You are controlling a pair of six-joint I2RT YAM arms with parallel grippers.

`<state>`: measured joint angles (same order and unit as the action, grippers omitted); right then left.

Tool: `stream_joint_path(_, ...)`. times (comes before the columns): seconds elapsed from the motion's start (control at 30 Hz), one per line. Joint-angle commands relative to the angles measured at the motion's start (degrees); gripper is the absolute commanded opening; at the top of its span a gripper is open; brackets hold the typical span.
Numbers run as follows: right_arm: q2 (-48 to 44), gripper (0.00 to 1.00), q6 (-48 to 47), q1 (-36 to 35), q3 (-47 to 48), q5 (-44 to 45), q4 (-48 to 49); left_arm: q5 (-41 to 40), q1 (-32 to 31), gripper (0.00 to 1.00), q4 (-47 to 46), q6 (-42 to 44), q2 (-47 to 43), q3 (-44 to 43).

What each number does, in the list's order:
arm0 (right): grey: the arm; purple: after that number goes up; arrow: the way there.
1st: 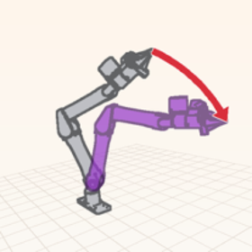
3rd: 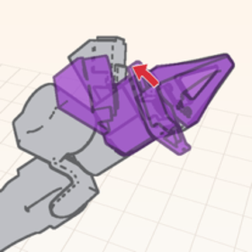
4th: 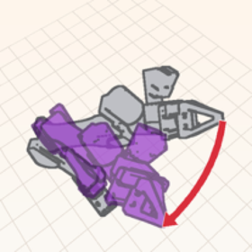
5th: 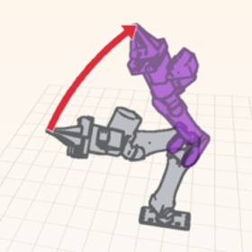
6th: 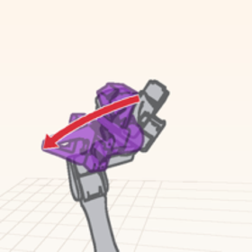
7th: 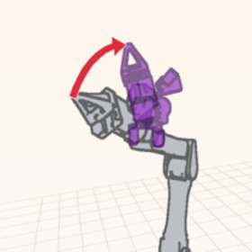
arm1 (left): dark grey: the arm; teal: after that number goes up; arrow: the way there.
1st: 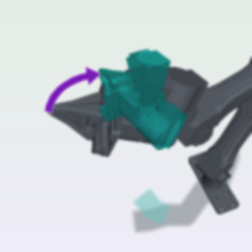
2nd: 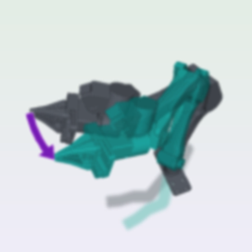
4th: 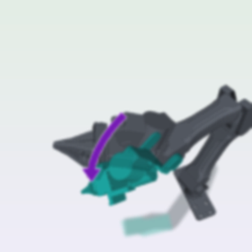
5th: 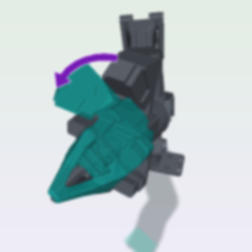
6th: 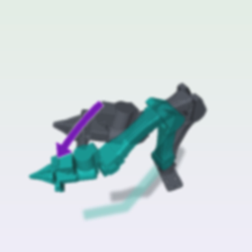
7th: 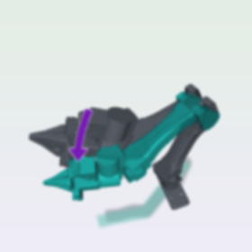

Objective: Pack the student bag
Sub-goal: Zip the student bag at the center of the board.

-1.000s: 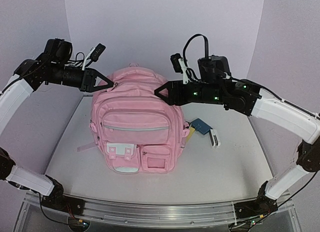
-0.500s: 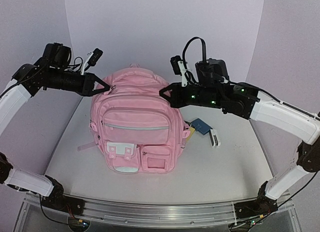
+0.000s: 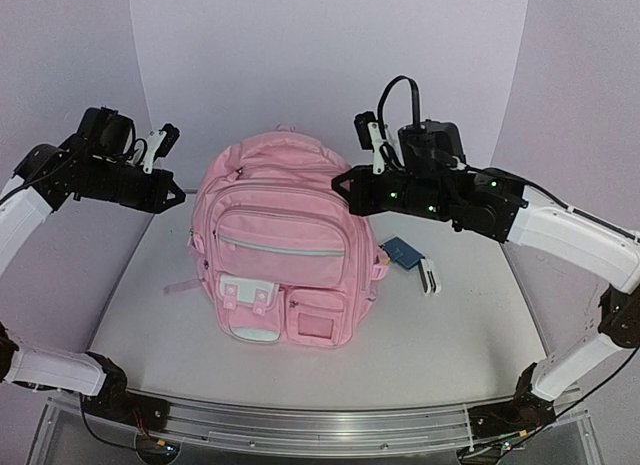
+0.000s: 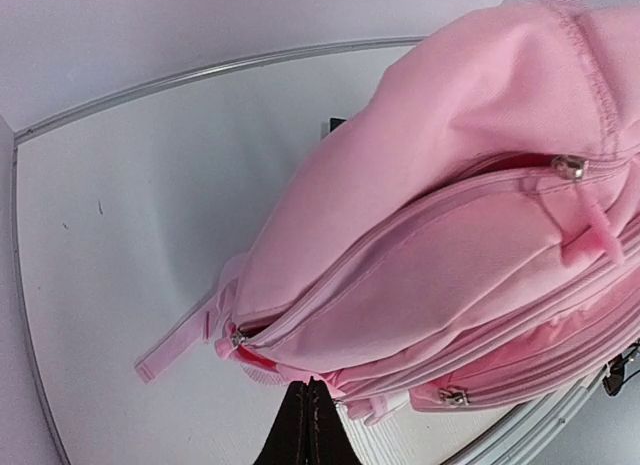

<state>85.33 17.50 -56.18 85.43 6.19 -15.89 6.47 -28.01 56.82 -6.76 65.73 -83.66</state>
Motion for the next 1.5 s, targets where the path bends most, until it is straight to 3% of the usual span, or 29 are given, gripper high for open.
stream_joint_path(0.0, -2.76, 0.0, 0.28, 0.46, -0.57, 2.74, -2.32, -1.76, 0.08, 0.03, -1.58, -2.32, -2.51, 0.95)
stream_joint_path(0.1, -2.7, 0.01, 0.17, 0.44, -0.57, 1.87, -2.3, 5.76, 0.09, 0.19, -5.6, -3.87, -3.27, -0.37)
stream_joint_path(0.43, -2.13, 0.02, 0.41, 0.45, -0.69, 0.5, -1.96, 25.83, 0.06, 0.51, -13.2, -10.63, 4.47, -8.59)
stream_joint_path(0.83, -2.37, 0.03, 0.37, 0.46, -1.38, 0.66, -1.84, 29.48, -0.02, 0.56, -15.21, -13.78, 7.19, -6.41)
stream_joint_path(1.17, -2.34, 0.03, 0.43, 0.46, -1.61, 0.59, -1.63, 30.03, -0.04, 0.55, -12.49, -12.69, 9.19, -6.25)
stream_joint_path(1.47, -2.27, 0.03, 0.29, 0.45, -1.26, 0.53, -1.38, 28.49, -0.49, 0.44, -10.39, -11.69, 11.29, -6.3)
